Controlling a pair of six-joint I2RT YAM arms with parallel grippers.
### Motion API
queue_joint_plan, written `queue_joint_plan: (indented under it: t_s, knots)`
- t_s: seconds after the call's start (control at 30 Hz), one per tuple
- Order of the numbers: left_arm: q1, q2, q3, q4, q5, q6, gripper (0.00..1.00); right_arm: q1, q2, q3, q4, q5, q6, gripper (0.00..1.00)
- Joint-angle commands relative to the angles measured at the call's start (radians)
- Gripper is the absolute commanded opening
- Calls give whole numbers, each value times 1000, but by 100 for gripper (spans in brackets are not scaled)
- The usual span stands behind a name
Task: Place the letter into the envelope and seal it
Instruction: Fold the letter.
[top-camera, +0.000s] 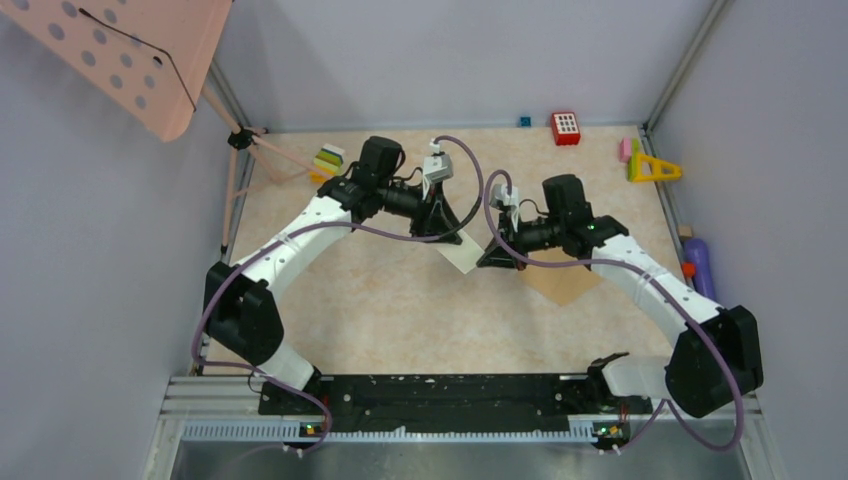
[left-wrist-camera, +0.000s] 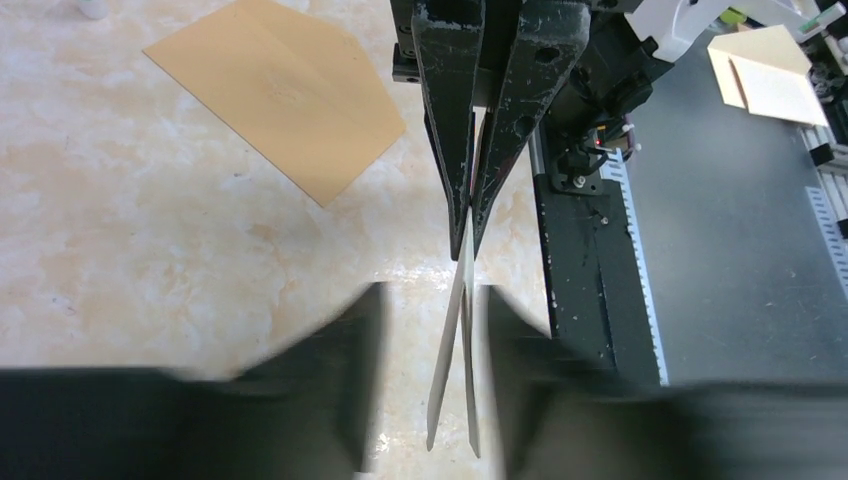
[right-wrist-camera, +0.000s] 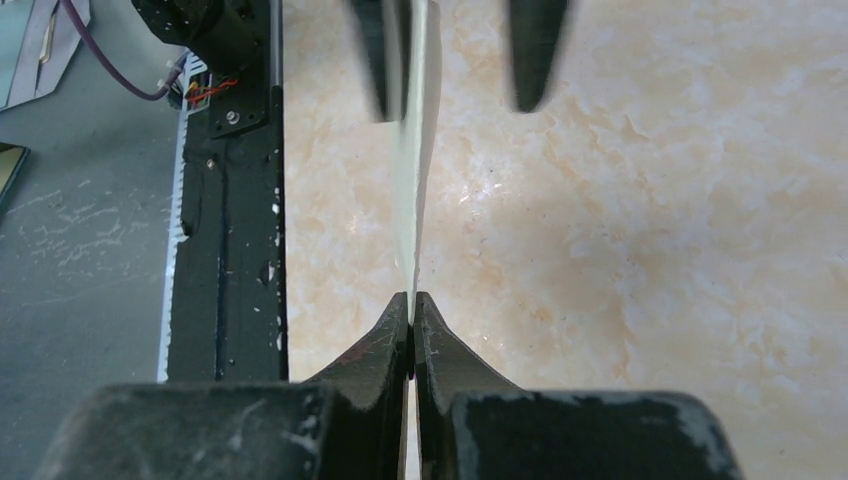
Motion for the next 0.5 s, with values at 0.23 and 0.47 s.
queue_joint_plan:
  t_s: [0.23,0.47]
  knots:
    - [-6,-9,2,-5,19,31,0,-34,-52,31,40,24,28,27]
    - [-1,-40,-23,70,-60,-22,0,-320,-70,55,-60,-64,94,78]
